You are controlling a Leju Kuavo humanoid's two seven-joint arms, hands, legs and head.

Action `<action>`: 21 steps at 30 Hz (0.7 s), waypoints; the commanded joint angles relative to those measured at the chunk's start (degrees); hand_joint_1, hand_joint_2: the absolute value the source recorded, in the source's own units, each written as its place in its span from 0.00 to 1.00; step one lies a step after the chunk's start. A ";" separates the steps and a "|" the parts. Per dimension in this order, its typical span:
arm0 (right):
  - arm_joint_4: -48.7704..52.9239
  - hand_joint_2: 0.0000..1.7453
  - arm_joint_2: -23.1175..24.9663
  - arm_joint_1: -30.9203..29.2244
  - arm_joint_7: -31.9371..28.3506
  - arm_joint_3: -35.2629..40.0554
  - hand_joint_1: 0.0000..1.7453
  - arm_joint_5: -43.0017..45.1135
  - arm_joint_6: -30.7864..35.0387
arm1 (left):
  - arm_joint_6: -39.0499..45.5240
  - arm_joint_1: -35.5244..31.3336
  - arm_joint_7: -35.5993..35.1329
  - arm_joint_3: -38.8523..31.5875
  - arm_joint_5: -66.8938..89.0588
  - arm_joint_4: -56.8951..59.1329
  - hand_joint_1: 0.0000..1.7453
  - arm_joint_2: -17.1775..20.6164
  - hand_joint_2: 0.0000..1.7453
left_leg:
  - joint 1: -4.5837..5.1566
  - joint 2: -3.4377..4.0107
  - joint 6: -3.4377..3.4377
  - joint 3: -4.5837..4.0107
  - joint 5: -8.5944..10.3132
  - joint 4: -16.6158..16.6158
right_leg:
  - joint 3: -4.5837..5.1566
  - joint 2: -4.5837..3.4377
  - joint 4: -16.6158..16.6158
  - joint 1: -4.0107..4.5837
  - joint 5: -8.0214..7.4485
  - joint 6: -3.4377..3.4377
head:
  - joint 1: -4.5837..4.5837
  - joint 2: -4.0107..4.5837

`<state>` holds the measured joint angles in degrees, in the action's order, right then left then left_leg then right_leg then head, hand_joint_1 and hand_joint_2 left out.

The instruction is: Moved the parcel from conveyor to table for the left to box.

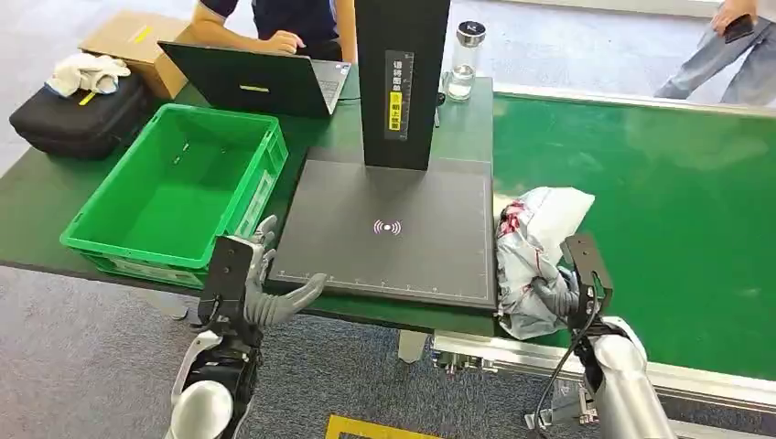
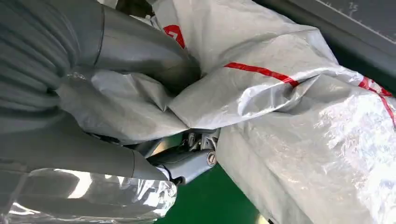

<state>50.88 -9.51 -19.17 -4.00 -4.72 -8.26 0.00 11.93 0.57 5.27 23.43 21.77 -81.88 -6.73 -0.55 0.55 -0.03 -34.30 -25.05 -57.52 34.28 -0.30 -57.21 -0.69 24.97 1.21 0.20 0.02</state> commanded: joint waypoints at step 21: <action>36.62 1.00 5.97 12.16 -14.87 -8.93 1.00 13.81 20.47 | -0.71 -5.12 1.68 2.51 -1.13 6.68 0.00 0.08 1.00 | 0.07 -0.28 0.04 0.07 -0.02 0.07 | -0.07 0.28 -0.01 -0.08 0.14 -0.01 | -0.02 0.00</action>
<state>71.26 -7.04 -11.65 -14.89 -9.99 1.75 16.09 11.61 -1.45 6.49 23.69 21.42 -80.48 -7.21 -0.53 0.44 -0.01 -34.32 -25.07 -57.53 34.30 -0.18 -57.20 -0.72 25.02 1.26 0.17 0.02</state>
